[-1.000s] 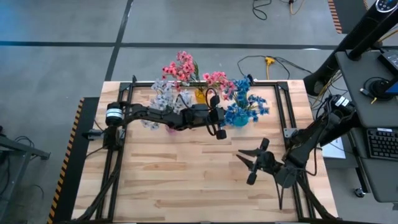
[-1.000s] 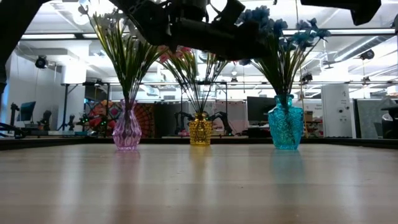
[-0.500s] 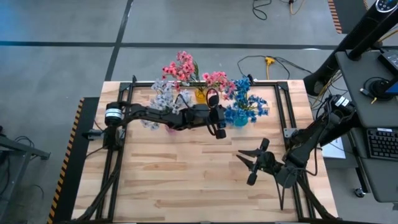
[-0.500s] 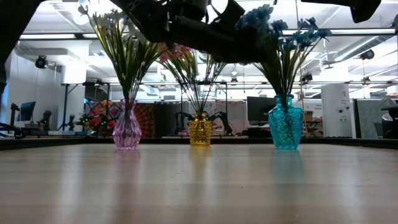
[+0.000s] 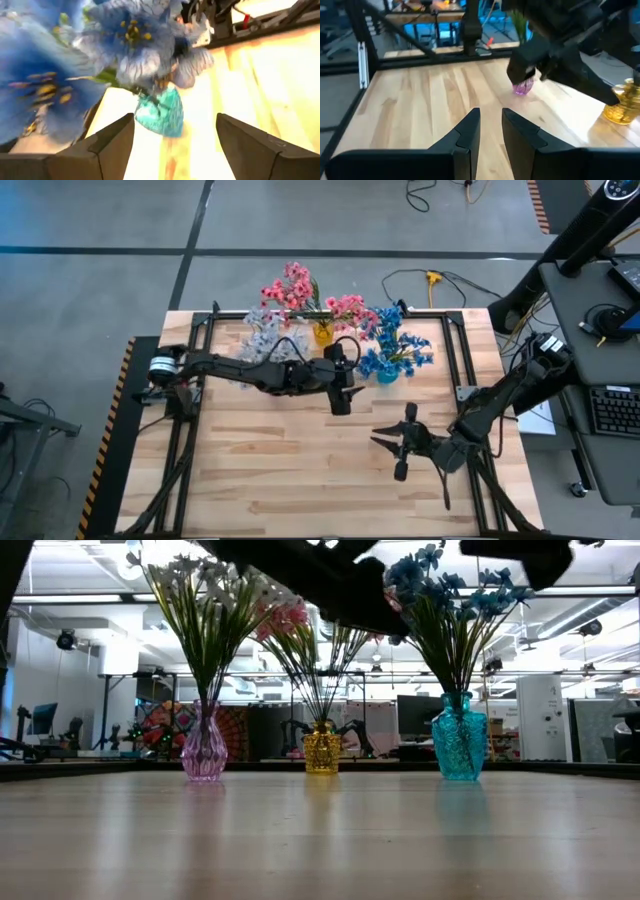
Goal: Sort flowers into vase by color
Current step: Return to Home Position
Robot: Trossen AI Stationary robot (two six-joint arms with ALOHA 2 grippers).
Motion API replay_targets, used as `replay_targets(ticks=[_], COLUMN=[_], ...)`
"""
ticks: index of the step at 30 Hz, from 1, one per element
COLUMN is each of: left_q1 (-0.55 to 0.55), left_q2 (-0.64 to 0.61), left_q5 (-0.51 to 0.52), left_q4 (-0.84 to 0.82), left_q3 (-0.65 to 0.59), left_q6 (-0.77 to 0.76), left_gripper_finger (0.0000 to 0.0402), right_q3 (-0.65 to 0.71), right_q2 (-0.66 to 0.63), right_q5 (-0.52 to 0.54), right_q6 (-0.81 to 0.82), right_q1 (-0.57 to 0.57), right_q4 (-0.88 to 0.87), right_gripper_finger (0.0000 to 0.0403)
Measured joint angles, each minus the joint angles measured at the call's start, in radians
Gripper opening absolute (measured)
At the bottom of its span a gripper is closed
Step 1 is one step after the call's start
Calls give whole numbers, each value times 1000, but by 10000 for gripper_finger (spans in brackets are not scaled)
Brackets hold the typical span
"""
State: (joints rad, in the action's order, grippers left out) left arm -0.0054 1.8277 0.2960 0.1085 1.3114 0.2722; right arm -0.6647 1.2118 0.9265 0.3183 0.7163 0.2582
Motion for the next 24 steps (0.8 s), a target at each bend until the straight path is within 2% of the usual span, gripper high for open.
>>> replay_targets(ticks=[5,9,14,16,18,24], left_q1=[-78,-172,-297,-336,-379,-533], left_q2=[-97,-214,-368,-435,-505,-680], left_q5=[34,34,36,38,78,289], left_q4=[-49,3,108,127,143,104], left_q3=[-54,-162,-323,-376,-414,-427], left_q6=[-1,13,57,50,40,104], left_gripper_finger=[262,262,262,262,262,262], right_q3=[1,23,59,67,75,107], right_q2=[1,1,1,1,1,-11], right_q5=[-57,-124,-470,-550,-567,-657], right_q6=[-163,-345,-484,-515,-548,-654], right_q1=[-35,-79,-211,-267,-315,-423], right_q4=[26,168,351,364,366,431], right_gripper_finger=[72,66,60,58,59,57])
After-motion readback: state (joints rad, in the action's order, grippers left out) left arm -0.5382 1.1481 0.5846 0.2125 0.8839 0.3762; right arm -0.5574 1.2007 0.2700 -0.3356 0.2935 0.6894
